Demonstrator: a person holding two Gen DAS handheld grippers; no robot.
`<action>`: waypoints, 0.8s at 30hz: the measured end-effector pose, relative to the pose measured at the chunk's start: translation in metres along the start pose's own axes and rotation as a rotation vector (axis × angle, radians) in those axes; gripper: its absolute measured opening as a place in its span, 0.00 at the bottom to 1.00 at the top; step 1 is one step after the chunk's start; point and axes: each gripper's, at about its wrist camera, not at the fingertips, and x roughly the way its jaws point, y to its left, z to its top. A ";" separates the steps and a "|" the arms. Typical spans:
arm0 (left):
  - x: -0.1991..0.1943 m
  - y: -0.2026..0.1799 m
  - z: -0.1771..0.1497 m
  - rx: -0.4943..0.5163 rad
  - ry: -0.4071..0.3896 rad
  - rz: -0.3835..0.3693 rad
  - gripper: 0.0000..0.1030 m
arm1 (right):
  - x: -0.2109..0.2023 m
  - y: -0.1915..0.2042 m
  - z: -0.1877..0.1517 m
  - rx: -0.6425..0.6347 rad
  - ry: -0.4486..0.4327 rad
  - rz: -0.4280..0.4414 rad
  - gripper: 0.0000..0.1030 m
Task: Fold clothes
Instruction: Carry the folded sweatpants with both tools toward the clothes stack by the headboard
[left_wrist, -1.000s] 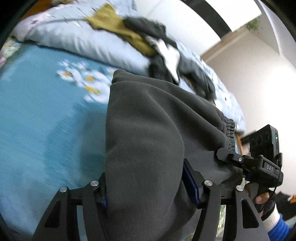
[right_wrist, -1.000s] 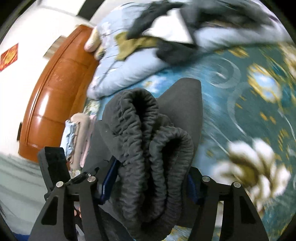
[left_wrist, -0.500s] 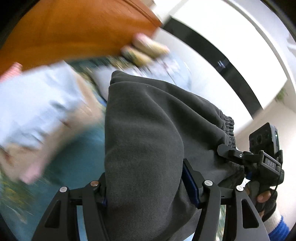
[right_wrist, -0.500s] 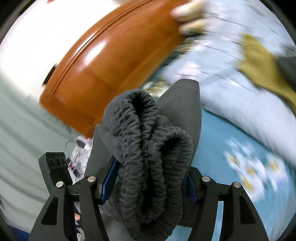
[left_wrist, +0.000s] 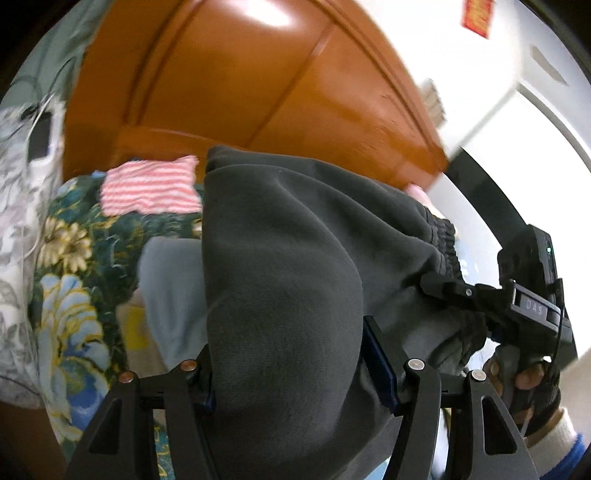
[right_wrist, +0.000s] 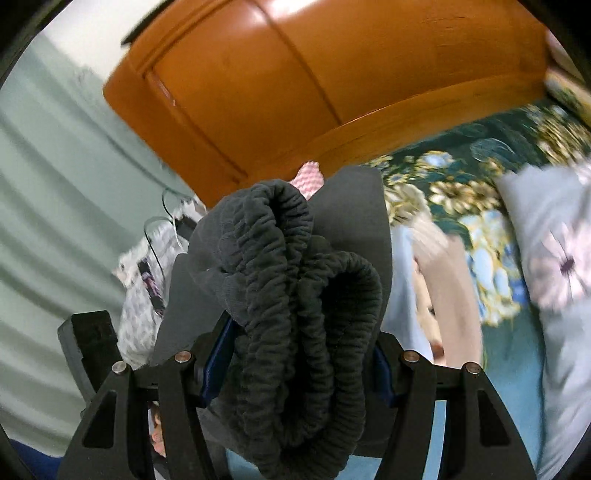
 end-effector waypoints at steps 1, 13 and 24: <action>0.007 0.004 -0.001 -0.014 0.001 0.010 0.64 | 0.009 -0.002 0.005 -0.005 0.015 -0.003 0.64; 0.040 0.026 -0.009 -0.038 0.049 0.037 0.65 | 0.062 -0.042 0.013 0.041 0.117 0.032 0.66; 0.014 0.031 -0.004 -0.124 0.075 -0.032 0.69 | 0.038 -0.047 0.015 0.037 0.140 0.038 0.75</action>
